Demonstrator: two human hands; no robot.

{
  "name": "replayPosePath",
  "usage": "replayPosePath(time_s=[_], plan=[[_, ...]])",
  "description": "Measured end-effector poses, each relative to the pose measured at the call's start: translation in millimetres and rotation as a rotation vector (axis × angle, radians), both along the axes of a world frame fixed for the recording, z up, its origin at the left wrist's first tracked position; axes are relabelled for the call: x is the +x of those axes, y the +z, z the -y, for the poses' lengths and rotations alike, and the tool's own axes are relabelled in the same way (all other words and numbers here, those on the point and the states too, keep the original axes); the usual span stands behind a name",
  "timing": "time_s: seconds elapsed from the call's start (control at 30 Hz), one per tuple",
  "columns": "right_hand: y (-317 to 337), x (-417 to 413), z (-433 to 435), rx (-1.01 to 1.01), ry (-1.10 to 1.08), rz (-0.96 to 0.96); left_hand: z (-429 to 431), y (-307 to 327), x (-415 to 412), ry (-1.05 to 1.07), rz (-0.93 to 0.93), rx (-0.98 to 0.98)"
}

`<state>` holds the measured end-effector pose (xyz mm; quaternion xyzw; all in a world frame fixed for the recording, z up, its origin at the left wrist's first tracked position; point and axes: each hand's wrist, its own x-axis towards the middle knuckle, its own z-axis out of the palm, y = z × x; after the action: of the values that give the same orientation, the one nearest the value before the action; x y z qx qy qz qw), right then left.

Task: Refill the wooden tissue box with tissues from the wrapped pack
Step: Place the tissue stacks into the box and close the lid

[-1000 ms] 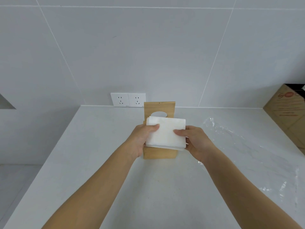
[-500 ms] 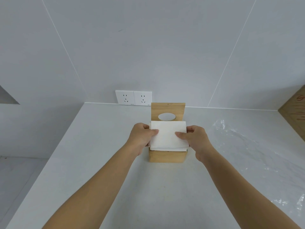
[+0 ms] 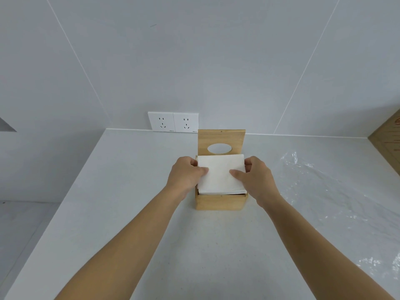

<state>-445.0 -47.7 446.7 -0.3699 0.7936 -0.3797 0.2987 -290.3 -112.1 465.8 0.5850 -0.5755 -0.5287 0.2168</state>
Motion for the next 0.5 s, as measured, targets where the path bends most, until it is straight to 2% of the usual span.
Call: replayPosePath(time_s=[0.3, 0.4, 0.5], plan=[[-3.9, 6.7, 0.8, 0.010, 0.021, -0.147, 3.1, -4.6, -2.9, -0.008, 0.072, -0.043], [-7.5, 7.9, 0.6, 0.061, 0.049, -0.293, 3.8, -8.0, -3.2, -0.008, 0.100, -0.066], [-7.9, 7.9, -0.4, 0.046, 0.041, -0.327, 4.3, -11.5, -2.9, -0.024, 0.158, -0.104]])
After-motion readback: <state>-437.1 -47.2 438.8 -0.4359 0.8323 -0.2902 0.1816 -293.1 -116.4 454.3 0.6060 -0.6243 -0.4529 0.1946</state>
